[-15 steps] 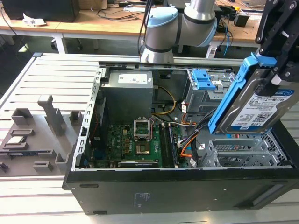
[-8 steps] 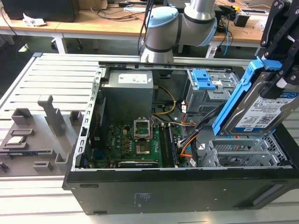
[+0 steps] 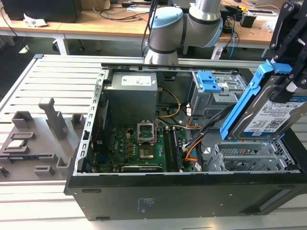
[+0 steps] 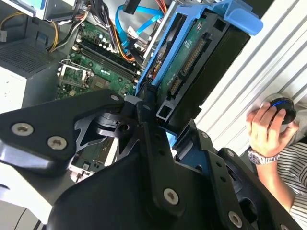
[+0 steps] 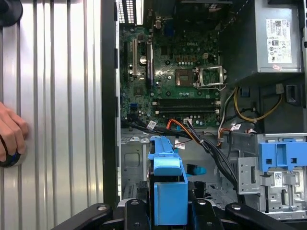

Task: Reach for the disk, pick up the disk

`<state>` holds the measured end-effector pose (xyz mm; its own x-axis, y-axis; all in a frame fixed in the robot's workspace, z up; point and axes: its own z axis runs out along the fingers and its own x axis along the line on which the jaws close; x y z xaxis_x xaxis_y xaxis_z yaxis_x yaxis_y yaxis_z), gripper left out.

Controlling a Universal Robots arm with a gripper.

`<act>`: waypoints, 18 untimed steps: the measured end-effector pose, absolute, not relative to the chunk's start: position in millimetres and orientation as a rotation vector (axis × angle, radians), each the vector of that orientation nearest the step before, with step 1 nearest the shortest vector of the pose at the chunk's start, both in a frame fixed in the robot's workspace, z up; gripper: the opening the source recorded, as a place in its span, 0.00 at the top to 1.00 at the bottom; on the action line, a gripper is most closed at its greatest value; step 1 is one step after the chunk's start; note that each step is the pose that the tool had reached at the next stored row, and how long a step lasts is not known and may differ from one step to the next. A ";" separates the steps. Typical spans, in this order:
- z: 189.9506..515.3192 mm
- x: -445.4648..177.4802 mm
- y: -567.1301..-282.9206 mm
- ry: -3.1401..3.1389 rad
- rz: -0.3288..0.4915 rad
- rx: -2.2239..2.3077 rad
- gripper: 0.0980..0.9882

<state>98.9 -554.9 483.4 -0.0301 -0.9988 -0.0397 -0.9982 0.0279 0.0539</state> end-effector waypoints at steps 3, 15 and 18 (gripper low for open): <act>482.5 100.5 -554.9 -2.246 -0.104 2.182 0.70; 467.9 103.6 -561.2 -2.245 -0.104 2.182 0.70; 462.3 105.8 -562.7 -2.244 -0.105 2.182 0.70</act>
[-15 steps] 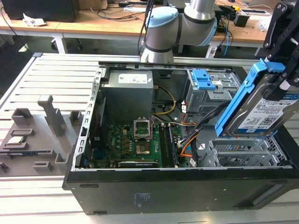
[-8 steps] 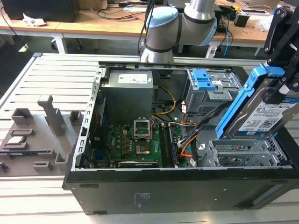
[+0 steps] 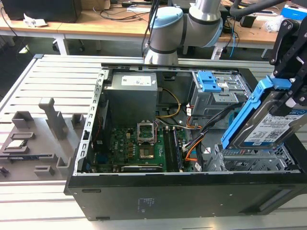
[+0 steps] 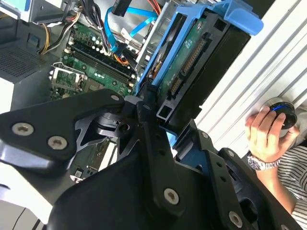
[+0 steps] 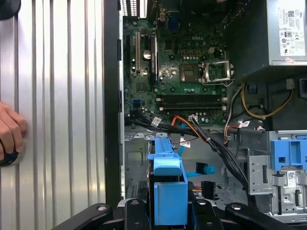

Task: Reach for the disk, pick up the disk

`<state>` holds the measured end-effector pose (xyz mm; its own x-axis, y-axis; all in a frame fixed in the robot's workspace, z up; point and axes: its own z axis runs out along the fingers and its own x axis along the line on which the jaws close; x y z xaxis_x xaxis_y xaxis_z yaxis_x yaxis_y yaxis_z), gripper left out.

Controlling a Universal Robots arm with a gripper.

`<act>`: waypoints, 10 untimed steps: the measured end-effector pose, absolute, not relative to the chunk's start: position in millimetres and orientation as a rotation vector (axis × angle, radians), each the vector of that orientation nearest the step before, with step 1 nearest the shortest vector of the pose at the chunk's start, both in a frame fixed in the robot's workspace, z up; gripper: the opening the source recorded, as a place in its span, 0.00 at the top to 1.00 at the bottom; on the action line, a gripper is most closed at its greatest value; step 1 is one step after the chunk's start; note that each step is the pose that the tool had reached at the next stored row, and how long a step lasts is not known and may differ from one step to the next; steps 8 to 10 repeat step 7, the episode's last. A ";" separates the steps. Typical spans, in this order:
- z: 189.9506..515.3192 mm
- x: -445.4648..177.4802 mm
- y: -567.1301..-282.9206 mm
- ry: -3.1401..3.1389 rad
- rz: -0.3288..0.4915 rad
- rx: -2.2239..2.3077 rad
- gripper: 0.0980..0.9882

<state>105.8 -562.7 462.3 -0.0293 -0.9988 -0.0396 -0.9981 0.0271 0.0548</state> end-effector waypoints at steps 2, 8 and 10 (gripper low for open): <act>460.1 107.6 -562.7 -2.244 -0.105 2.182 0.70; 459.0 109.1 -562.7 -2.244 -0.105 2.182 0.70; 459.0 109.1 -562.7 -2.244 -0.105 2.182 0.70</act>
